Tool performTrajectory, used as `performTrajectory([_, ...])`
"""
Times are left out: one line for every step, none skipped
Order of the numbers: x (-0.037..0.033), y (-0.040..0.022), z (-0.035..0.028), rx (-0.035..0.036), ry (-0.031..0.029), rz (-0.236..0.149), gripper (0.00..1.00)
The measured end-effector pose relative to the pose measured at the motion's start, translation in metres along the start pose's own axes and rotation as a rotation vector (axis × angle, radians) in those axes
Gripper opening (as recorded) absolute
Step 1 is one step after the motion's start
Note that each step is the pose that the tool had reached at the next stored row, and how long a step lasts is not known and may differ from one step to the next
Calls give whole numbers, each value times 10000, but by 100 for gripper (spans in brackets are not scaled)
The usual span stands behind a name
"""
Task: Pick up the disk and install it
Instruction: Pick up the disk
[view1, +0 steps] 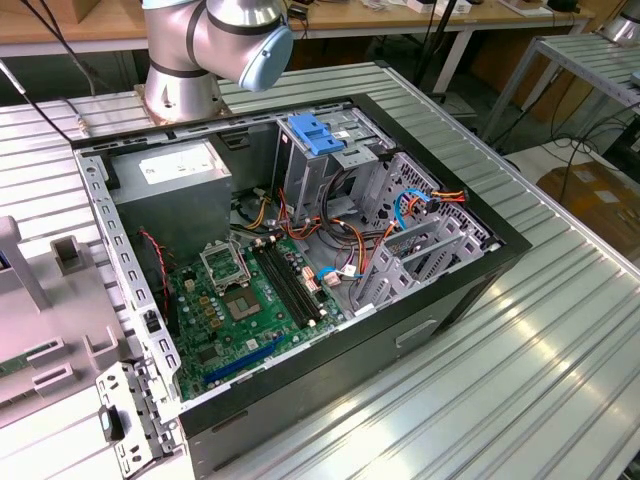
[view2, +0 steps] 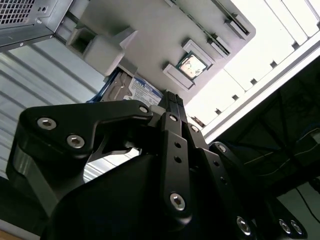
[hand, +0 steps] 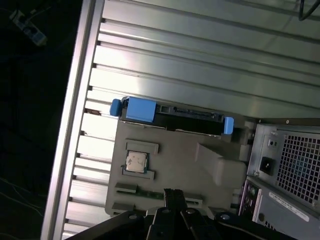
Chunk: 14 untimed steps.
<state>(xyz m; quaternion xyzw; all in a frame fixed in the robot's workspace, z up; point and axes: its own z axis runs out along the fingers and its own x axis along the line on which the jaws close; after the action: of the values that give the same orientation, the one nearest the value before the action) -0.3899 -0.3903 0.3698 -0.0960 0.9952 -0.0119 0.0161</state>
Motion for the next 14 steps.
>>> performTrajectory([0,0,0,-4,-4,-120,11])
performTrajectory([0,0,0,-6,-5,-213,11])
performTrajectory([0,0,0,-8,-7,-265,11])
performTrajectory([0,0,0,-9,-9,-319,11])
performTrajectory([0,0,0,-12,-11,-404,11])
performTrajectory([0,0,0,-14,-13,-476,11])
performTrajectory([0,0,0,-17,-15,-569,11])
performTrajectory([0,0,0,-18,-16,-615,11])
performTrajectory([0,0,0,-20,-19,-681,11])
performTrajectory([0,0,0,-21,-20,-723,11])
performTrajectory([0,0,0,-23,-21,-768,11])
performTrajectory([0,0,0,-24,-22,-819,11])
performTrajectory([0,0,0,-26,-23,-860,11])
performTrajectory([0,0,0,-27,-24,-920,11])
